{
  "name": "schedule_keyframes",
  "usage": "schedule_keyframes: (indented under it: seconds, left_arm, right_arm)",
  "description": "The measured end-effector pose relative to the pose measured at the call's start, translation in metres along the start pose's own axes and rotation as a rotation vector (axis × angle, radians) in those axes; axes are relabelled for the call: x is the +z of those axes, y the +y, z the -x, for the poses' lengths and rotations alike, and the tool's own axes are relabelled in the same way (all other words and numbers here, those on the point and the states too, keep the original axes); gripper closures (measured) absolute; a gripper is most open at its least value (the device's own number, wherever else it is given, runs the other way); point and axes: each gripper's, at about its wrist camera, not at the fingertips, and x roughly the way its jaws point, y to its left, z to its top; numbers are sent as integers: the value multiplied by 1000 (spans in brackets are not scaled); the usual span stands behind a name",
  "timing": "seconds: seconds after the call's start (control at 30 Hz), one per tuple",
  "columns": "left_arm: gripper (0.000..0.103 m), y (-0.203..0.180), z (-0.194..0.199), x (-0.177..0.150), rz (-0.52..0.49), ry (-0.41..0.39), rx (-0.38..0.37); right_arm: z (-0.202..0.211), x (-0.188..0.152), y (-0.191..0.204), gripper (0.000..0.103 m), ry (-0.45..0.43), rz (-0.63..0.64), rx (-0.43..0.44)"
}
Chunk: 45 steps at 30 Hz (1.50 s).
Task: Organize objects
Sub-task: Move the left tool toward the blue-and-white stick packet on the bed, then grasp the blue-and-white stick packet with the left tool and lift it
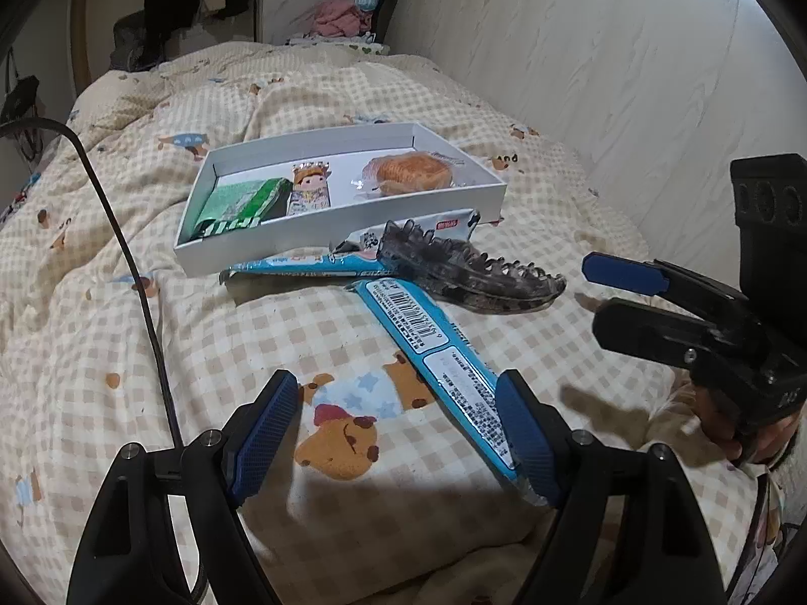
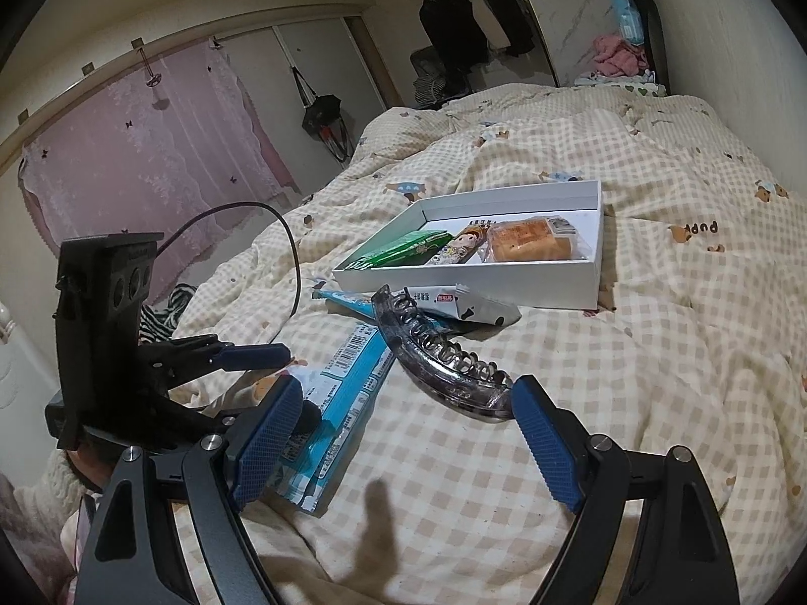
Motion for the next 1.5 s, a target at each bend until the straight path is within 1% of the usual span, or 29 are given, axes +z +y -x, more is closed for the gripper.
schedule_keyframes:
  seconds: [0.2, 0.37, 0.4, 0.43, 0.47, 0.53, 0.6, 0.7, 0.73, 0.83, 0.87, 0.97, 1.13, 1.3, 1.4, 1.43, 1.47, 1.5]
  left_arm:
    - [19, 2, -3, 1, 8, 9, 2]
    - [19, -3, -3, 1, -12, 22, 31]
    - [19, -4, -2, 2, -13, 25, 32]
    - [19, -3, -2, 5, -4, 50, 27]
    - [19, -3, -3, 11, 8, 77, 31]
    - [19, -2, 0, 23, 18, 83, 54]
    - [20, -2, -1, 33, 22, 118, 78]
    - [20, -5, -4, 45, 54, 158, 44]
    - [20, -8, -7, 47, 55, 182, 54]
    - [20, -17, -14, 47, 21, 219, 130]
    - [20, -20, -16, 46, 10, 226, 145]
    - [20, -28, -23, 45, -28, 265, 170]
    - [19, -40, -32, 46, -83, 287, 200]
    - [19, -48, -39, 46, -142, 296, 274]
    - [19, -48, -45, 43, -142, 300, 269]
    - [21, -48, -46, 42, -140, 305, 269]
    - [32, -47, -47, 41, -136, 308, 267]
    - [36, -45, -47, 40, -127, 314, 255]
  right_arm:
    - [1, 1, -1, 17, -9, -6, -1]
    - [7, -2, -5, 16, -46, -29, -17]
    - [9, -1, -6, 9, -53, -31, -14]
    - [10, -1, -6, 1, -57, -32, -11]
    - [10, -2, -5, 1, -62, -29, -7]
    - [11, -1, -5, 1, -66, -24, -9]
    - [12, -1, -4, 1, -76, -21, -18]
    - [13, -2, -5, 1, -79, -25, -17]
    - [12, -2, -5, 1, -78, -27, -16]
    - [13, -2, -6, 1, -80, -34, -14]
    - [13, -2, -6, 1, -81, -35, -14]
    - [15, -2, -7, 1, -86, -38, -15]
    - [19, -3, -15, 1, -105, -80, -28]
    - [21, -3, -22, 1, -114, -111, -25]
    - [20, -3, -22, 1, -111, -111, -27]
    - [20, -3, -22, 1, -110, -112, -27]
    - [20, -3, -22, 1, -108, -114, -26]
    - [19, -3, -23, 1, -106, -116, -25]
